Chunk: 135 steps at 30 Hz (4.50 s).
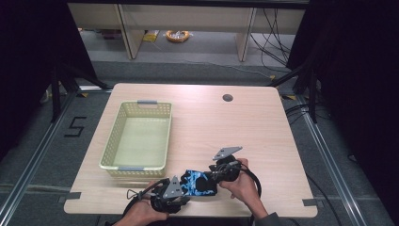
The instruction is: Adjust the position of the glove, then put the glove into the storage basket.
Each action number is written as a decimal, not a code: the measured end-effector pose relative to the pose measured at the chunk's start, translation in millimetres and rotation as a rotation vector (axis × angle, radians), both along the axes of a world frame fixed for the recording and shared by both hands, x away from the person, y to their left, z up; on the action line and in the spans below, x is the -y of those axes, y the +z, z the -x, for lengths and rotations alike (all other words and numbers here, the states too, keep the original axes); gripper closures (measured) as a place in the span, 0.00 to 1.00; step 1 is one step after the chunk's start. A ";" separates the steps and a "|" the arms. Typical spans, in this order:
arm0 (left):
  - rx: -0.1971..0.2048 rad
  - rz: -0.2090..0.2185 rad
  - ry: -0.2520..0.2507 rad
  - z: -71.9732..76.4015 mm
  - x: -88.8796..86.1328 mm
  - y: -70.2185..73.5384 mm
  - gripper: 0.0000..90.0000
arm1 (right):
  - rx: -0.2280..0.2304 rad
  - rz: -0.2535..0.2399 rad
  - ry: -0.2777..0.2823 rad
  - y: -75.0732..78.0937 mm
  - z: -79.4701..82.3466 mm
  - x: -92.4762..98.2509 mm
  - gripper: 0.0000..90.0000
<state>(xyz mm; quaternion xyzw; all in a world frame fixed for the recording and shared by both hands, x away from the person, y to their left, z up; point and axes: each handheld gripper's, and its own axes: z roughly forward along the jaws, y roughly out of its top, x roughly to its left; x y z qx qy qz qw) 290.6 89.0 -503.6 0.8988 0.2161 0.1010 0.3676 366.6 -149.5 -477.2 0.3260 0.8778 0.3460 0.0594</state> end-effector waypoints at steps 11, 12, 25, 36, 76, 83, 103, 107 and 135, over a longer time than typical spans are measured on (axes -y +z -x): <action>-0.025 -0.018 0.050 -3.6 1.9 -5.4 0.53 | -0.093 0.012 -0.063 -11.0 -5.4 -5.2 0.49; -0.027 -0.024 0.045 -4.1 2.7 -5.9 0.53 | -0.118 0.035 -0.060 -12.8 -6.1 -6.3 0.48; 0.048 -0.071 0.040 -6.8 5.7 -5.7 0.80 | -0.164 0.003 -0.052 -19.7 0.6 -6.7 0.67; 0.112 -0.099 0.018 -2.9 8.1 -6.9 0.93 | -0.163 -0.048 -0.058 -22.9 0.7 -0.6 0.83; 0.132 0.005 0.032 2.3 -5.6 19.1 0.94 | -0.051 -0.103 -0.021 -0.2 15.9 -4.6 0.90; 0.143 0.011 0.028 3.7 -6.6 25.9 0.94 | -0.010 -0.112 -0.012 5.5 14.1 -7.7 0.90; 0.170 0.058 0.076 -8.3 -38.4 82.3 0.94 | 0.053 -0.111 0.015 72.7 2.2 -31.8 0.90; 0.173 0.071 0.107 -16.7 -58.2 92.4 0.94 | 0.066 -0.114 0.029 84.0 -8.5 -51.2 0.90; 0.127 0.055 0.244 -48.8 -153.7 102.3 0.94 | 0.004 -0.113 0.112 101.2 -62.3 -155.4 0.90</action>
